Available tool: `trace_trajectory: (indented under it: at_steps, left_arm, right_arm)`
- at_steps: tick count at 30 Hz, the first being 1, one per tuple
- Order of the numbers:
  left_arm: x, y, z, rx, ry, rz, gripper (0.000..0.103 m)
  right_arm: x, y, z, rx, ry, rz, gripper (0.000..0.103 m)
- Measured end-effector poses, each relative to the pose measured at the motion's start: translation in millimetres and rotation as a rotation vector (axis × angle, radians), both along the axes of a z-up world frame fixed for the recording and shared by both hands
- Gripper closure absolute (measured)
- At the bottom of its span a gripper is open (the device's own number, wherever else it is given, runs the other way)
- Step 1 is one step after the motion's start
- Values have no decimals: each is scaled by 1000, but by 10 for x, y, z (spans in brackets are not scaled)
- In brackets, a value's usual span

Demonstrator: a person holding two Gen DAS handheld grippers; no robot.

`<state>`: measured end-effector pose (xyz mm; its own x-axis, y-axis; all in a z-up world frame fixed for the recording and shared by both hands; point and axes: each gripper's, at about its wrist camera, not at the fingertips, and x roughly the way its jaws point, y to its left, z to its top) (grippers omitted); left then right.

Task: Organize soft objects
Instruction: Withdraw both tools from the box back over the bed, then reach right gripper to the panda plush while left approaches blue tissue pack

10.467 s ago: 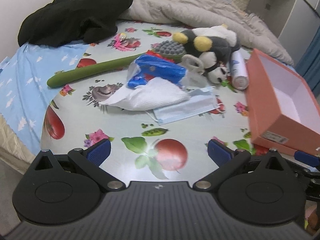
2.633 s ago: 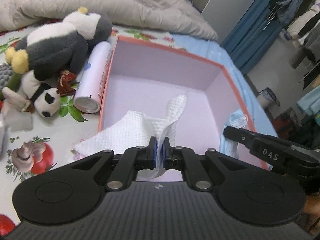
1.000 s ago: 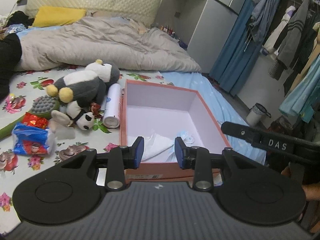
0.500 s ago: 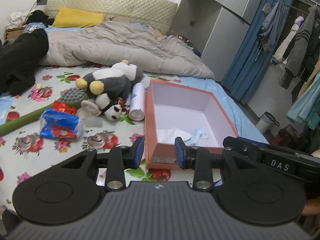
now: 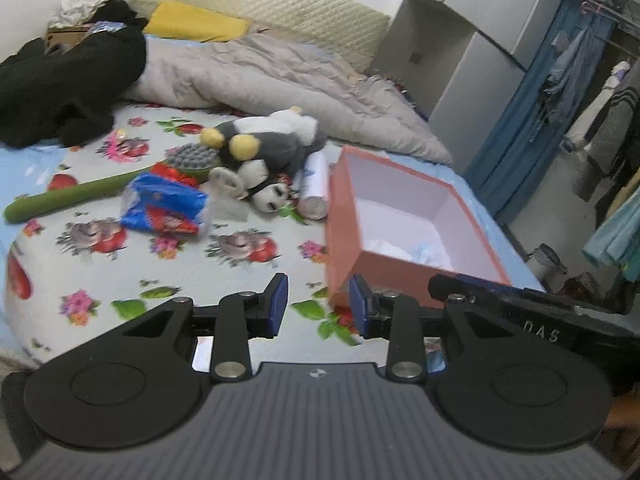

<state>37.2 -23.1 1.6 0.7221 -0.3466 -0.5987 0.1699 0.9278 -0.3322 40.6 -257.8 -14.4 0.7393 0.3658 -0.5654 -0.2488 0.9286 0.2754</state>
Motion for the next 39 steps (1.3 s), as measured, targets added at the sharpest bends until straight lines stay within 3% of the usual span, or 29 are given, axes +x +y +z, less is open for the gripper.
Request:
trace_trajectory:
  at_steps: [13, 29, 39]
  left_arm:
    - [207, 556, -312, 25, 46, 95, 58]
    - [1134, 942, -840, 46, 137, 181, 54]
    - [1752, 998, -1278, 2, 229, 212, 54]
  right_arm:
    - [308, 370, -355, -23, 47, 16, 67]
    - [1137, 745, -728, -43, 94, 42, 67]
    - [1809, 829, -952, -89, 108, 4, 67]
